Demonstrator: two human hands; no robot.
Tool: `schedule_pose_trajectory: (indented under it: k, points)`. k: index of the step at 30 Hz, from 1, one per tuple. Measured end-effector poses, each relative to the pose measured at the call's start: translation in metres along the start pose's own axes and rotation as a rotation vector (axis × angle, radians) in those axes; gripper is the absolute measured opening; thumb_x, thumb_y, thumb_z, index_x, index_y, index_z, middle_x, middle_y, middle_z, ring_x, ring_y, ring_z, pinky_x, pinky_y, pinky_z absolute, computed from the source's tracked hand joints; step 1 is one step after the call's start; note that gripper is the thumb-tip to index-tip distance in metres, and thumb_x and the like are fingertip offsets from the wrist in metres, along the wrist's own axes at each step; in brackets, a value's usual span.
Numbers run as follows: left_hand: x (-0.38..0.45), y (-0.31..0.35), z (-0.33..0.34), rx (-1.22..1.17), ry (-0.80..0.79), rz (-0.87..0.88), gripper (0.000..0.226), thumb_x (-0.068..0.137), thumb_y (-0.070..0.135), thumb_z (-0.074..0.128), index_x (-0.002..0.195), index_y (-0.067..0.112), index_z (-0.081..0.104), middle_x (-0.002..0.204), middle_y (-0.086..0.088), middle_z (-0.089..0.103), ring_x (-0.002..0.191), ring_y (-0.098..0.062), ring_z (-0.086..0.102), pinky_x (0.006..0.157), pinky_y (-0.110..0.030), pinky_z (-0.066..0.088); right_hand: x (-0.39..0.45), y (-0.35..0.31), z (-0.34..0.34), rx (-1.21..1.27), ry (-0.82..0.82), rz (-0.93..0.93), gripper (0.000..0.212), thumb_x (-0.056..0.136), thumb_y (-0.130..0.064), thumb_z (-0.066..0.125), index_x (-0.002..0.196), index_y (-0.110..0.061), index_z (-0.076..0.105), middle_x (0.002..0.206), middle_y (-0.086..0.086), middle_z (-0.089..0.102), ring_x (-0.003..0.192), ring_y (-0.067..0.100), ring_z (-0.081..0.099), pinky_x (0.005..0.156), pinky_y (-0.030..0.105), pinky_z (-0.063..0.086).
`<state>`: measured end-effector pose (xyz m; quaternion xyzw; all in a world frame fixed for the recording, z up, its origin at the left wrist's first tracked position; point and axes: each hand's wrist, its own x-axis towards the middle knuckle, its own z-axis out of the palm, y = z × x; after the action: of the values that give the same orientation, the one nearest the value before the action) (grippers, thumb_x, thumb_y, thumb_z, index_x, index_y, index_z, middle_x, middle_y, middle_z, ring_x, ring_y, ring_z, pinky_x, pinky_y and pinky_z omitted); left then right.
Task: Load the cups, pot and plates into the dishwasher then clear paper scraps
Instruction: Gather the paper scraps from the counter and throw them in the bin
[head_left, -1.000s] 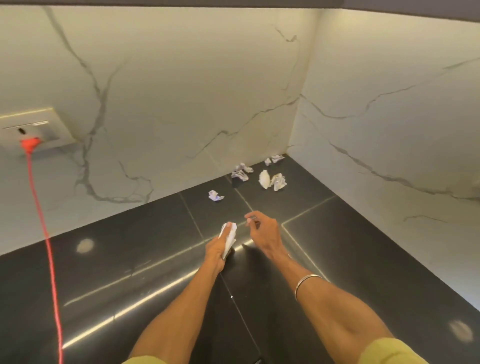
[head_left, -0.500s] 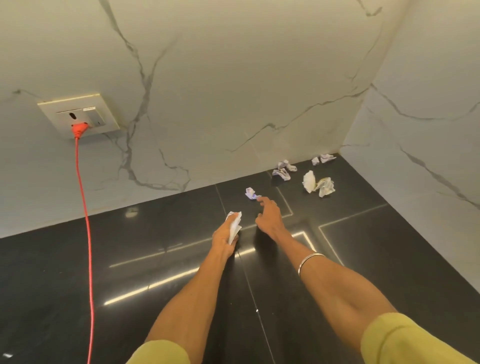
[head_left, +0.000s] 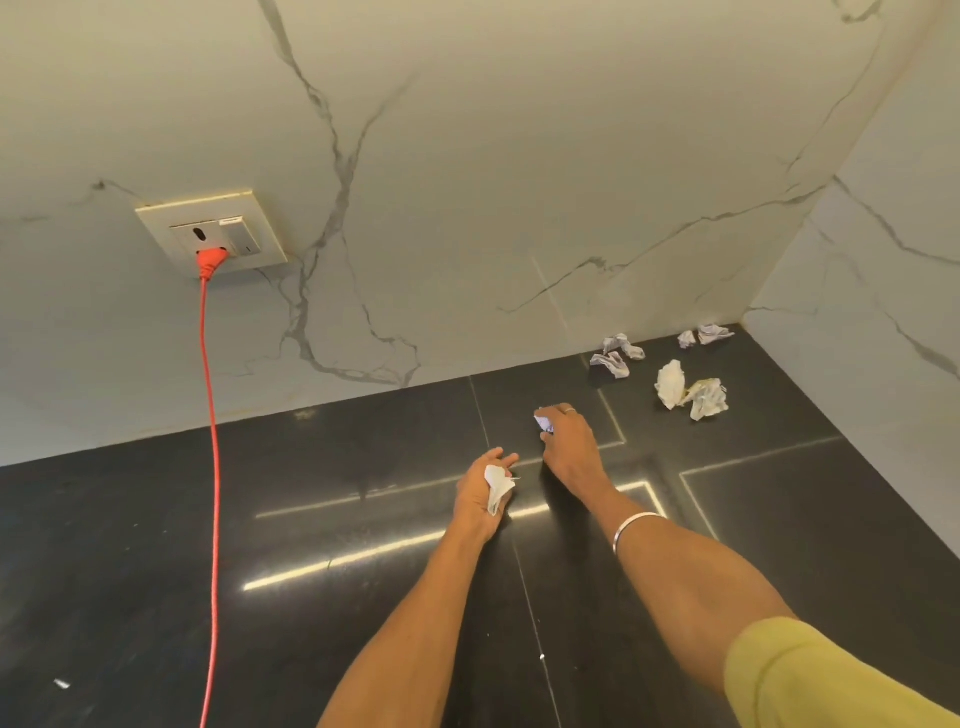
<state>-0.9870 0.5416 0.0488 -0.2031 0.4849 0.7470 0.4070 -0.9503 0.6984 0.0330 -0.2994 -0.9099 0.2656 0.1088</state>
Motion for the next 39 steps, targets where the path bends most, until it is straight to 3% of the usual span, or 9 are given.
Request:
schedule_pose_trajectory:
  k: [3, 7, 12, 17, 21, 26, 32, 36, 39]
  points:
    - [0.003, -0.001, 0.002, -0.028, 0.001, -0.017, 0.023, 0.096, 0.0, 0.045, 0.11, 0.007, 0.063, 0.101, -0.011, 0.071, 0.048, -0.012, 0.061, 0.04, -0.017, 0.044, -0.011, 0.005, -0.004, 0.07, 0.015, 0.112, 0.027, 0.089, -0.005, 0.064, 0.113, -0.018, 0.068, 0.111, 0.006, 0.061, 0.098, 0.026, 0.063, 0.084, 0.033, 0.051]
    - [0.01, 0.0, -0.008, -0.215, -0.089, -0.097, 0.029, 0.099, 0.006, 0.037, 0.124, 0.004, 0.052, 0.109, -0.014, 0.065, 0.04, -0.01, 0.043, 0.037, -0.018, 0.036, -0.027, 0.002, -0.014, 0.292, 0.114, 0.214, 0.017, 0.086, -0.011, 0.071, 0.101, -0.018, 0.074, 0.101, -0.001, 0.073, 0.096, 0.012, 0.067, 0.085, 0.02, 0.047]
    - [0.002, 0.0, -0.015, -0.417, -0.146, -0.123, 0.028, 0.1, 0.009, 0.033, 0.114, 0.003, 0.057, 0.109, -0.019, 0.067, 0.052, -0.015, 0.055, 0.054, -0.02, 0.044, -0.045, -0.031, -0.025, 0.505, 0.073, 0.128, 0.016, 0.079, -0.017, 0.077, 0.093, -0.026, 0.079, 0.089, -0.015, 0.074, 0.085, -0.002, 0.068, 0.081, 0.019, 0.055]
    - [-0.006, 0.001, -0.013, -0.541, -0.109, -0.09, 0.026, 0.099, 0.012, 0.036, 0.09, 0.004, 0.059, 0.065, -0.011, 0.063, 0.055, -0.017, 0.059, 0.054, -0.023, 0.051, -0.066, -0.065, -0.027, 0.594, -0.049, 0.029, 0.014, 0.078, -0.016, 0.078, 0.092, -0.021, 0.08, 0.085, -0.011, 0.076, 0.08, 0.001, 0.071, 0.076, 0.019, 0.057]
    - [-0.014, -0.002, -0.018, -0.582, -0.12, -0.058, 0.025, 0.099, 0.012, 0.038, 0.083, 0.007, 0.057, 0.06, -0.009, 0.06, 0.057, -0.017, 0.061, 0.057, -0.025, 0.056, -0.077, -0.071, -0.021, 0.57, -0.093, 0.038, 0.011, 0.078, -0.018, 0.08, 0.089, -0.02, 0.08, 0.082, -0.009, 0.076, 0.076, 0.001, 0.071, 0.074, 0.018, 0.057]
    - [-0.026, -0.008, -0.023, -0.66, -0.216, -0.036, 0.027, 0.102, 0.012, 0.038, 0.093, 0.001, 0.06, 0.072, -0.015, 0.066, 0.063, -0.023, 0.069, 0.056, -0.038, 0.061, -0.08, -0.07, -0.018, 0.484, -0.069, 0.073, 0.014, 0.078, -0.021, 0.082, 0.092, -0.021, 0.079, 0.084, -0.01, 0.075, 0.076, -0.004, 0.069, 0.071, 0.011, 0.053]
    - [-0.019, -0.014, -0.029, -0.724, -0.264, -0.062, 0.029, 0.103, 0.015, 0.038, 0.112, -0.003, 0.059, 0.091, -0.02, 0.071, 0.075, -0.03, 0.074, 0.06, -0.043, 0.061, -0.085, -0.068, -0.014, 0.481, -0.032, 0.107, 0.015, 0.079, -0.017, 0.081, 0.094, -0.017, 0.077, 0.082, -0.01, 0.073, 0.071, -0.009, 0.066, 0.065, 0.006, 0.048]
    - [-0.016, -0.014, -0.033, -0.624, -0.303, -0.06, 0.031, 0.101, 0.011, 0.038, 0.122, -0.004, 0.056, 0.117, -0.022, 0.065, 0.097, -0.034, 0.07, 0.078, -0.051, 0.06, -0.084, -0.063, -0.011, 0.386, 0.012, 0.129, 0.016, 0.074, -0.025, 0.085, 0.089, -0.027, 0.078, 0.093, -0.009, 0.071, 0.077, -0.007, 0.062, 0.066, 0.002, 0.04]
    - [-0.016, -0.017, -0.029, -0.573, -0.32, -0.136, 0.037, 0.104, 0.018, 0.035, 0.122, -0.006, 0.057, 0.125, -0.03, 0.059, 0.113, -0.041, 0.058, 0.099, -0.059, 0.046, -0.084, -0.053, -0.017, 0.301, -0.031, 0.154, 0.017, 0.075, -0.03, 0.084, 0.091, -0.028, 0.079, 0.095, -0.011, 0.073, 0.078, -0.004, 0.061, 0.067, 0.011, 0.041]
